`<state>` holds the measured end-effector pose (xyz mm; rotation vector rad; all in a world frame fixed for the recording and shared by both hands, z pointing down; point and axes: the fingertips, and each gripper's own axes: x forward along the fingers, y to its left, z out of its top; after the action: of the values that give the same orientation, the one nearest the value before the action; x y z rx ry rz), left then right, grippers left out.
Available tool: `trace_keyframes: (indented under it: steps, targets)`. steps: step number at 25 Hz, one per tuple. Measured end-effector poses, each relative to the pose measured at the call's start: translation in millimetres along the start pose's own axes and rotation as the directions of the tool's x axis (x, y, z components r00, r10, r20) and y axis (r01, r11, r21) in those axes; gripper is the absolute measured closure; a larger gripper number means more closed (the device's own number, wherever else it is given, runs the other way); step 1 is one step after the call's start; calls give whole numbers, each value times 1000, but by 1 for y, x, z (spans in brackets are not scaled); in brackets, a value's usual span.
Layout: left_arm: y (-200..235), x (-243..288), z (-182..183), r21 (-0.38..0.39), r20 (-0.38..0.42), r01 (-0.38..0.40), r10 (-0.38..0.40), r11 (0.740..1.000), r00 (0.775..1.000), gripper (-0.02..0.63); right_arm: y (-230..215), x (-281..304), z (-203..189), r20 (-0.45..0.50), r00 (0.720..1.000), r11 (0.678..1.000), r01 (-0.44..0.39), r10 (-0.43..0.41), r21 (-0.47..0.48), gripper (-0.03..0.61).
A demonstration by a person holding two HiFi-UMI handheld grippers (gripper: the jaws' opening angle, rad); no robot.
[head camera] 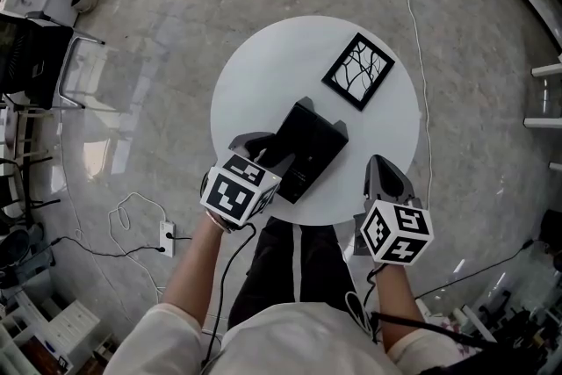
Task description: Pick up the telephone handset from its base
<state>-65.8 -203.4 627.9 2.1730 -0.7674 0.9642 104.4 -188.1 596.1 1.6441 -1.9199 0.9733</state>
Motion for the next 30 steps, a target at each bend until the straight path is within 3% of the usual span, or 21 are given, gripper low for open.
trace_keyframes:
  steps: [11,13,17,30]
  targets:
    - [-1,-6,3,-43,44,15,-13,999,999,428,-9,-1,7,12,1000,1000,10,-10,18,554]
    - [1,-12,6,-66,68,10,-5,998,998,490,-6,-1,10,19,1000,1000,4,-4,17,555]
    - [-1,-17,4,-100,75,33,-25,994,997,519,2,-3,18,36,999,1000,-13,12,8,554]
    - [-30,-17,5,73,25,-53,51,996,998,532,12,-13,13,39,999,1000,-26,26,-6,554]
